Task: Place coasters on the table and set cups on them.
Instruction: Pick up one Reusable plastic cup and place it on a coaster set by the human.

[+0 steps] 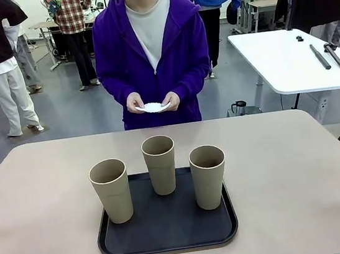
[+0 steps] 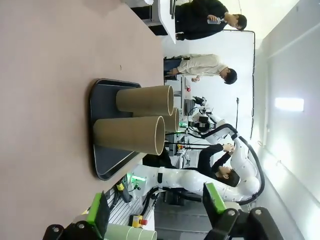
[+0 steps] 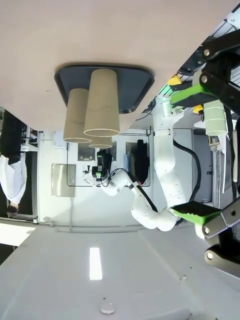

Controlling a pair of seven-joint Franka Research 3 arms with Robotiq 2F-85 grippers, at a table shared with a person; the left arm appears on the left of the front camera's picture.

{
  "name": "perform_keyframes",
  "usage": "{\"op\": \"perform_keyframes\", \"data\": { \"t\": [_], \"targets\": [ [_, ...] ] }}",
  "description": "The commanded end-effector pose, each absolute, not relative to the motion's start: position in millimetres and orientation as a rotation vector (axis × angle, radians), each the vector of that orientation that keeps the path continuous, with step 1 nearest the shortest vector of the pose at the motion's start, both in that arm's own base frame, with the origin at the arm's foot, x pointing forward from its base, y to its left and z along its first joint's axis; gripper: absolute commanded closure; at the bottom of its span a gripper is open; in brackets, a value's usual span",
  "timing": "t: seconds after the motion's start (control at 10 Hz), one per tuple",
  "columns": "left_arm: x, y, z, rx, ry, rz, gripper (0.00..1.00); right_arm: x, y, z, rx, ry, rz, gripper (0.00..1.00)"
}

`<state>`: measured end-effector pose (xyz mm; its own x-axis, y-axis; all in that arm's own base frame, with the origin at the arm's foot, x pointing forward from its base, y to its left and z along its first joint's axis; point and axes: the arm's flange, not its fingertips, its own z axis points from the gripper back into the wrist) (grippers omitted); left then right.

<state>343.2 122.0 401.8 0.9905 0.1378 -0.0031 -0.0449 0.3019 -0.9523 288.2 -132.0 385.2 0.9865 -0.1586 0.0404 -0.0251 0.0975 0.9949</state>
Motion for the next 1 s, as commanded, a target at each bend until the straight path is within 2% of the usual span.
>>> {"op": "perform_keyframes", "data": {
  "t": [0.0,0.9],
  "targets": [
    [343.6,120.0,401.3,-1.274,-0.092,0.126,0.00,288.7,-134.0,384.8,1.478,-0.162,-0.110,0.00],
    [343.6,120.0,401.3,-1.274,-0.092,0.126,0.00,288.7,-134.0,384.8,1.478,-0.162,-0.110,0.00]
  ]
}}
